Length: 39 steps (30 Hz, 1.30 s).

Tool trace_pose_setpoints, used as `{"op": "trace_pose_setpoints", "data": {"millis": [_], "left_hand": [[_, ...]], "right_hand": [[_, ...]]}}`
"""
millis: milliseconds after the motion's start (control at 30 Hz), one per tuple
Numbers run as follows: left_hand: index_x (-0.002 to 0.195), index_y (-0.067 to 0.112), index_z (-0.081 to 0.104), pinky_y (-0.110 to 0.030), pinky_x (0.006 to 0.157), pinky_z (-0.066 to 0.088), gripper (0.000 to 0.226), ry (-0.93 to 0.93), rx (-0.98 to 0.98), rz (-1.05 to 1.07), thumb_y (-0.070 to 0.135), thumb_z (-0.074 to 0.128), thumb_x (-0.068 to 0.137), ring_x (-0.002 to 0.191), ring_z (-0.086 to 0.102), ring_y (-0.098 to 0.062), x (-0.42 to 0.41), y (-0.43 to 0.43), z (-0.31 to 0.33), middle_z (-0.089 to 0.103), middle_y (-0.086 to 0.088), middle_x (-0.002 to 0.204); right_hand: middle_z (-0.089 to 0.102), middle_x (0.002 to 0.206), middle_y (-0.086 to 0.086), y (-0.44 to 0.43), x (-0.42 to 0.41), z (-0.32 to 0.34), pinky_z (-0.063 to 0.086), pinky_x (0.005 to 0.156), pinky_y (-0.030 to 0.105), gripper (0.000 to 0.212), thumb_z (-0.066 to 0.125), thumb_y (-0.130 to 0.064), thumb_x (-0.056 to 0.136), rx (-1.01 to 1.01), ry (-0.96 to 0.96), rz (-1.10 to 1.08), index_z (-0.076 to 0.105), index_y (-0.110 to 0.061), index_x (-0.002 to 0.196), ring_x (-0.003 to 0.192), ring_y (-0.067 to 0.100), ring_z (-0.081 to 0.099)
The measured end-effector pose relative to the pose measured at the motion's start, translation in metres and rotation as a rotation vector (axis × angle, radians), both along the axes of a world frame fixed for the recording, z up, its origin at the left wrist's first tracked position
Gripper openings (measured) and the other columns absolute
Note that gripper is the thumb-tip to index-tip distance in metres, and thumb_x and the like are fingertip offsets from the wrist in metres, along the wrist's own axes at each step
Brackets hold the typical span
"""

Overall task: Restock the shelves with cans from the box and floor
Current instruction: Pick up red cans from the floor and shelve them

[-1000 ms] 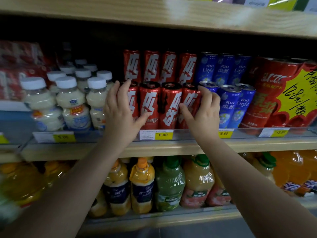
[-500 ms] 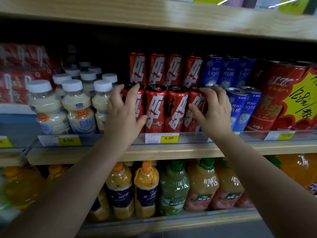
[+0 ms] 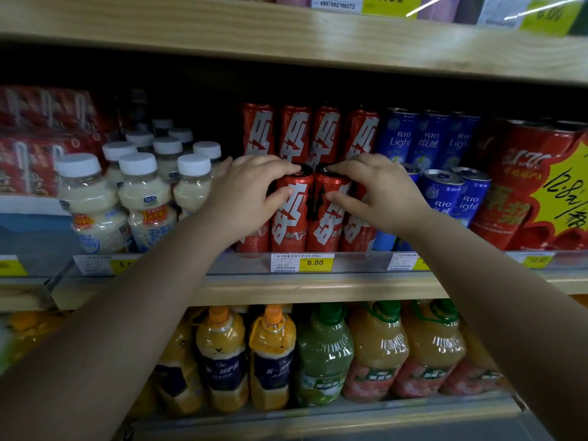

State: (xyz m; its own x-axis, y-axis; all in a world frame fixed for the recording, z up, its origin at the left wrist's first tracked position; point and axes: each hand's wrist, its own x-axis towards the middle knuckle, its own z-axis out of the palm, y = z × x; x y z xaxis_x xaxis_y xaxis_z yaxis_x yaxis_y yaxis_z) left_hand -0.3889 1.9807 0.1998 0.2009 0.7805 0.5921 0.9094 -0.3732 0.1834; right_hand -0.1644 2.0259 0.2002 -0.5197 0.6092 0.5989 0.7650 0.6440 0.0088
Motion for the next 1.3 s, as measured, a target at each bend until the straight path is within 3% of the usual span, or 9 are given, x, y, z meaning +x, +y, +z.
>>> {"op": "trace_pose_setpoints", "data": {"millis": [200, 367, 533, 633, 733, 867, 1000, 1200, 1300], "left_hand": [[0.13, 0.032, 0.053, -0.048, 0.113, 0.019, 0.038, -0.059, 0.037, 0.038, 0.036, 0.051, 0.093, 0.131, 0.04, -0.02, 0.004, -0.001, -0.005, 0.052, 0.006, 0.137], [0.132, 0.03, 0.051, -0.051, 0.115, 0.017, 0.039, -0.051, 0.06, 0.039, 0.035, 0.051, 0.093, 0.132, 0.039, -0.02, 0.004, 0.0, -0.009, 0.052, 0.004, 0.137], [0.144, 0.028, 0.034, -0.05, 0.116, 0.0, 0.048, 0.055, 0.1, 0.026, 0.038, 0.04, 0.097, 0.144, 0.019, -0.018, -0.002, -0.004, -0.014, 0.036, 0.007, 0.151], [0.135, 0.017, 0.048, -0.041, 0.115, 0.019, 0.042, -0.096, 0.3, -0.01, 0.024, 0.047, 0.094, 0.137, 0.033, -0.017, -0.007, -0.023, -0.035, 0.048, -0.002, 0.142], [0.108, 0.01, 0.063, -0.03, 0.097, 0.038, 0.024, -0.208, 0.453, -0.005, 0.011, 0.056, 0.084, 0.109, 0.05, -0.018, -0.018, -0.049, -0.088, 0.055, -0.005, 0.113], [0.091, 0.009, 0.061, -0.033, 0.085, 0.044, 0.015, -0.115, 0.288, -0.003, 0.006, 0.062, 0.076, 0.093, 0.054, -0.025, -0.036, -0.09, -0.184, 0.054, -0.008, 0.101], [0.092, 0.015, 0.058, -0.033, 0.083, 0.046, 0.02, -0.114, 0.135, 0.062, 0.006, 0.063, 0.074, 0.094, 0.056, -0.023, -0.063, -0.146, -0.248, 0.054, -0.005, 0.102], [0.099, 0.013, 0.059, -0.033, 0.08, 0.043, 0.029, -0.102, -0.121, 0.415, 0.013, 0.06, 0.07, 0.096, 0.052, -0.022, -0.141, -0.225, -0.266, 0.056, -0.008, 0.107], [0.107, 0.018, 0.055, -0.035, 0.079, 0.048, 0.035, 0.025, -0.357, 0.539, 0.025, 0.053, 0.073, 0.094, 0.06, -0.03, -0.183, -0.274, -0.259, 0.061, -0.011, 0.108]], "right_hand": [[0.065, 0.108, 0.006, 0.004, -0.005, -0.007, 0.043, 0.086, 0.044, 0.054, 0.046, -0.055, 0.085, 0.118, 0.014, -0.01, 0.062, -0.019, 0.122, 0.103, 0.03, 0.059], [0.066, 0.109, 0.007, 0.004, -0.006, -0.007, 0.042, 0.088, 0.045, 0.055, 0.045, -0.055, 0.085, 0.142, 0.019, 0.001, 0.062, -0.018, 0.121, 0.105, 0.031, 0.059], [0.067, 0.11, 0.005, -0.001, -0.015, -0.007, 0.038, 0.095, 0.047, 0.047, 0.053, -0.053, 0.085, 0.357, 0.041, -0.002, 0.067, -0.019, 0.114, 0.114, 0.032, 0.056], [0.067, 0.094, 0.009, -0.016, -0.041, -0.024, 0.043, 0.078, 0.042, 0.028, 0.061, -0.036, 0.087, 0.477, 0.255, 0.116, 0.071, -0.012, 0.096, 0.091, 0.032, 0.062], [0.066, 0.083, 0.01, -0.033, -0.068, -0.068, 0.044, 0.071, 0.043, 0.022, 0.062, -0.027, 0.088, 0.418, 0.345, 0.274, 0.069, -0.007, 0.083, 0.079, 0.034, 0.062], [0.065, 0.079, 0.012, -0.058, -0.095, -0.145, 0.041, 0.066, 0.043, 0.009, 0.064, -0.021, 0.084, 0.303, 0.423, 0.376, 0.061, -0.013, 0.085, 0.073, 0.034, 0.06], [0.062, 0.085, 0.011, -0.095, -0.137, -0.207, 0.04, 0.067, 0.041, 0.016, 0.065, -0.017, 0.08, 0.232, 0.455, 0.513, 0.054, -0.015, 0.092, 0.076, 0.031, 0.058], [0.063, 0.083, 0.013, -0.138, -0.235, -0.265, 0.046, 0.066, 0.041, 0.018, 0.064, -0.018, 0.08, -0.073, 0.419, 0.726, 0.058, -0.014, 0.096, 0.076, 0.033, 0.059], [0.064, 0.084, 0.014, -0.165, -0.282, -0.265, 0.047, 0.066, 0.041, 0.02, 0.06, -0.02, 0.08, -0.259, 0.416, 0.771, 0.065, -0.005, 0.092, 0.079, 0.03, 0.059]]}}
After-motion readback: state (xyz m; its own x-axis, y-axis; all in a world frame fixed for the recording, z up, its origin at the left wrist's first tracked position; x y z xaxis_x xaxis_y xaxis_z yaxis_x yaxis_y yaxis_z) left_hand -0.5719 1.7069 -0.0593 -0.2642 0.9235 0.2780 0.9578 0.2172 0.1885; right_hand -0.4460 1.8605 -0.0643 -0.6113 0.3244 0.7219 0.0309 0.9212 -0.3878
